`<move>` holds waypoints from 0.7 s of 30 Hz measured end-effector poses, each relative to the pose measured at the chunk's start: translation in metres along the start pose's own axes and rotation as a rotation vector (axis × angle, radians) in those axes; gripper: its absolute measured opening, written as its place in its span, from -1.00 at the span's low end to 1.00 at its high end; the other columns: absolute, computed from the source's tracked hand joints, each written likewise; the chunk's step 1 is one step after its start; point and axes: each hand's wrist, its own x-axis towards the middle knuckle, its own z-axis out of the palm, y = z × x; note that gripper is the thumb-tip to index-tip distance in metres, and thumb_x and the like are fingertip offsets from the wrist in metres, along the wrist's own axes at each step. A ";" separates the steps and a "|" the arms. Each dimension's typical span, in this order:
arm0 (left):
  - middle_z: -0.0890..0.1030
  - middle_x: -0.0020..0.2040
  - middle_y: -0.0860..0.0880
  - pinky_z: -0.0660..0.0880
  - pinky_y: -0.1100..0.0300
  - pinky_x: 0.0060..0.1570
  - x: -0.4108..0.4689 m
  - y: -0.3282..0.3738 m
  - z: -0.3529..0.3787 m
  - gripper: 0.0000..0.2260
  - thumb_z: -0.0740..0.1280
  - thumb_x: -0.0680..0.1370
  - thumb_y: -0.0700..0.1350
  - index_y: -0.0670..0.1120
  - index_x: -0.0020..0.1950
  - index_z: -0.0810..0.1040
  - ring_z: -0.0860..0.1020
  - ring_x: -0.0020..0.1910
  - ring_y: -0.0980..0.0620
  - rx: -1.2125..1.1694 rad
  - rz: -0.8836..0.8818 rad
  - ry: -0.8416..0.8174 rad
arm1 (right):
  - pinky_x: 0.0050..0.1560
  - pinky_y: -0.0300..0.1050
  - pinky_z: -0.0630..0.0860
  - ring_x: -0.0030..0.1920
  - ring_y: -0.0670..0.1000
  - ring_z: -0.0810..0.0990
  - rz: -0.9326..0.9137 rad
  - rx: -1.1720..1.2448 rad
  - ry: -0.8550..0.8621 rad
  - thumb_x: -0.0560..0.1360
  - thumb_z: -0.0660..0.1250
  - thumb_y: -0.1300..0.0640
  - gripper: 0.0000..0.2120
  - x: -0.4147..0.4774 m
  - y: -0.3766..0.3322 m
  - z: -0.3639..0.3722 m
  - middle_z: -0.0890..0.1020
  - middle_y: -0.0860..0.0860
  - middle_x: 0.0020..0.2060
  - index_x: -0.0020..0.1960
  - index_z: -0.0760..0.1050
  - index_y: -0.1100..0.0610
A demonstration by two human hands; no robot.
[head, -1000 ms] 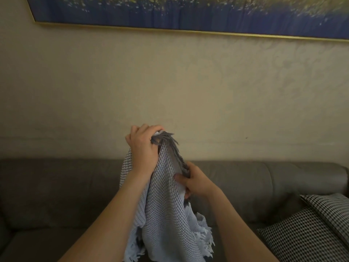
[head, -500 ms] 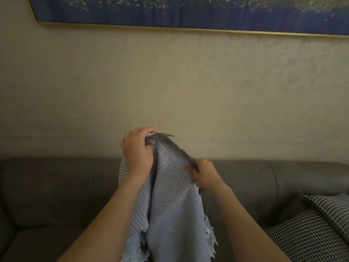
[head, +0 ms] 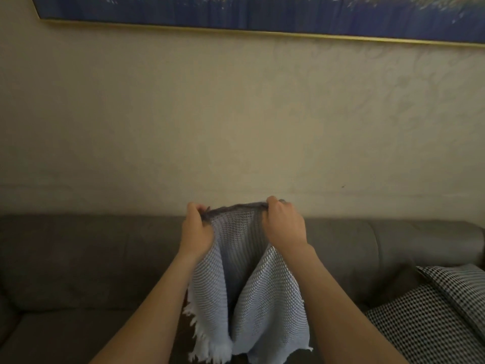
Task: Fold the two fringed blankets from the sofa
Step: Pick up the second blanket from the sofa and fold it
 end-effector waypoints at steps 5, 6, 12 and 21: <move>0.71 0.12 0.10 0.59 0.15 0.16 -0.008 0.007 -0.006 -0.75 0.25 0.69 -0.17 0.06 0.26 0.64 0.66 0.15 0.14 -0.114 0.093 -0.257 | -0.23 0.00 0.33 -0.22 0.17 0.46 -0.029 -0.037 -0.023 0.70 0.13 0.06 -0.77 -0.002 -0.004 -0.010 0.58 0.12 -0.14 -0.07 0.42 0.12; 0.73 0.07 0.14 0.60 0.21 0.08 -0.010 0.010 -0.005 -0.81 0.34 0.66 -0.11 0.13 0.20 0.66 0.68 0.08 0.20 -0.104 0.110 -0.295 | -0.23 0.00 0.34 -0.20 0.20 0.50 -0.035 -0.036 -0.030 0.69 0.13 0.05 -0.77 -0.003 -0.006 -0.011 0.55 0.12 -0.16 -0.09 0.39 0.11; 0.61 -0.38 0.11 0.41 0.10 -0.26 -0.008 0.010 0.007 -0.76 0.40 0.57 0.06 0.15 -0.31 0.61 0.51 -0.36 0.28 0.036 0.226 -0.175 | -0.19 0.03 0.42 -0.06 0.29 0.64 -0.075 -0.039 -0.053 0.63 0.19 0.04 -0.74 -0.010 -0.011 -0.014 0.65 0.17 -0.08 0.07 0.60 0.14; 0.71 -0.15 0.02 0.56 0.11 -0.11 -0.013 0.027 0.010 -0.83 0.33 0.70 -0.17 0.00 -0.04 0.65 0.66 -0.13 0.08 -0.178 0.219 -0.133 | -0.24 0.00 0.35 -0.11 0.28 0.59 -0.099 0.059 -0.111 0.68 0.21 -0.03 -0.69 -0.009 -0.014 -0.001 0.52 0.11 -0.21 -0.18 0.39 0.10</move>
